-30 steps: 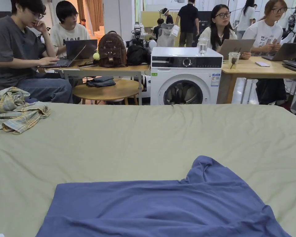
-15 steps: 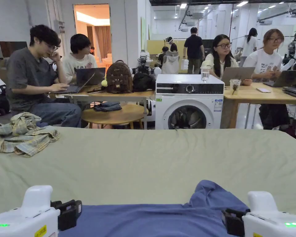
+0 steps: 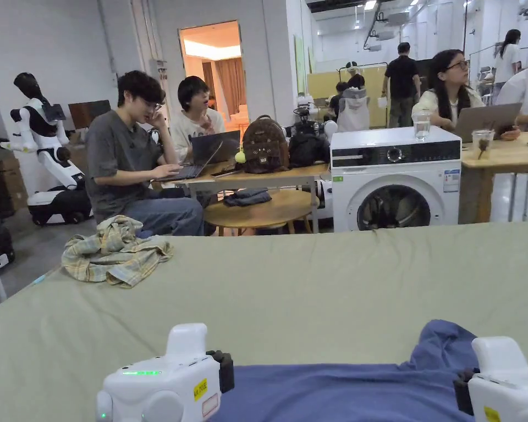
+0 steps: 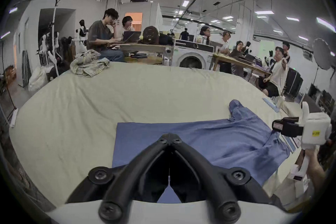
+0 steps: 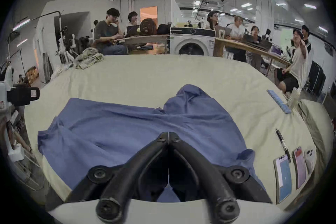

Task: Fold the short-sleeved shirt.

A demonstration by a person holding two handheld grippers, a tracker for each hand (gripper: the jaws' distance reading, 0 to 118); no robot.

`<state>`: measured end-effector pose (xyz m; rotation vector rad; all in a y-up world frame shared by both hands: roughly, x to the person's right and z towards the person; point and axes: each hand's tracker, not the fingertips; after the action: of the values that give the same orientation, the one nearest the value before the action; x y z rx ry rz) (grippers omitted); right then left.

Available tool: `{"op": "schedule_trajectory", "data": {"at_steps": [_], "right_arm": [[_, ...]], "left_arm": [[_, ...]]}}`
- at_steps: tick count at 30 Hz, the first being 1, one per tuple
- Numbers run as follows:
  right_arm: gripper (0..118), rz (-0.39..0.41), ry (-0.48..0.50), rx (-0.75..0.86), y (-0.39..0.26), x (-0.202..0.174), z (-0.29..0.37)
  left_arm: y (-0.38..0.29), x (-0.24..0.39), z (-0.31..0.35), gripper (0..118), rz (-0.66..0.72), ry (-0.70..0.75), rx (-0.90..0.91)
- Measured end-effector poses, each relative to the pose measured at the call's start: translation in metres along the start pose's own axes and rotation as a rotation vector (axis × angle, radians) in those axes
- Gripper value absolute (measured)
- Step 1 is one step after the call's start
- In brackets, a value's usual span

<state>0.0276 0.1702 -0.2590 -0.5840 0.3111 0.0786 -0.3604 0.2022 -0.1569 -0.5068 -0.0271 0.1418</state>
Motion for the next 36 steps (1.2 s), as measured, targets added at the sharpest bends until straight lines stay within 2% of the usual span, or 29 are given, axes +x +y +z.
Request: {"op": "schedule_trajectory", "data": {"at_steps": [4,7,9,10,11,13,17,20,22,24,27,29,30,31,32,33,36], "right_arm": [[0,-0.035,0.033,0.012,-0.004,0.008,0.003],[0,-0.084,0.088,0.012,-0.007,0.018,0.003],[0,-0.093,0.094,0.006,-0.008,0.024,0.002],[0,-0.099,0.104,-0.001,-0.008,0.028,0.002],[0,-0.105,0.108,-0.008,-0.009,0.031,0.002],[0,-0.137,0.129,-0.022,-0.011,0.039,0.005],[0,-0.16,0.123,-0.036,-0.015,0.053,0.015],[0,-0.172,0.088,-0.051,-0.018,0.066,0.018],[0,-0.194,0.079,-0.064,-0.019,0.075,0.015],[0,-0.211,0.064,-0.087,-0.017,0.082,0.009],[0,-0.198,0.059,-0.092,-0.008,0.09,0.001],[0,-0.2,0.057,-0.089,0.007,0.097,-0.006],[0,-0.207,0.063,-0.087,0.015,0.101,-0.009],[7,-0.214,0.07,-0.092,0.026,0.105,-0.016],[39,-0.214,0.066,-0.123,0.039,0.111,-0.029],[60,-0.211,0.057,-0.133,0.05,0.116,-0.041],[62,-0.19,-0.011,-0.209,0.073,0.141,-0.098]], "left_arm": [[0.012,-0.022,-0.006,0,0.016,0.011,-0.027],[0.027,-0.049,-0.031,0,0.109,0.005,-0.132],[0.035,-0.067,-0.055,37,0.172,-0.048,-0.224],[0.038,-0.076,-0.07,48,0.185,-0.053,-0.252],[0.042,-0.083,-0.086,48,0.183,-0.034,-0.284],[0.045,-0.092,-0.115,48,0.117,0.029,-0.329],[0.039,-0.119,-0.171,48,0.202,0.023,-0.451],[0.03,-0.126,-0.192,48,0.202,0.072,-0.44],[0.023,-0.129,-0.204,47,0.226,0.029,-0.5],[0.017,-0.124,-0.212,32,0.183,0.124,-0.519],[0.017,-0.116,-0.215,17,0.122,0.115,-0.506],[0.019,-0.112,-0.222,0,0.096,0.097,-0.528],[0.02,-0.11,-0.224,0,0.101,0.081,-0.537],[0.019,-0.104,-0.226,0,0.072,0.121,-0.551],[0.018,-0.098,-0.228,0,0.025,0.134,-0.551],[0.018,-0.094,-0.229,0,-0.006,0.143,-0.553],[0.017,-0.084,-0.221,0,-0.041,0.152,-0.549]]}}
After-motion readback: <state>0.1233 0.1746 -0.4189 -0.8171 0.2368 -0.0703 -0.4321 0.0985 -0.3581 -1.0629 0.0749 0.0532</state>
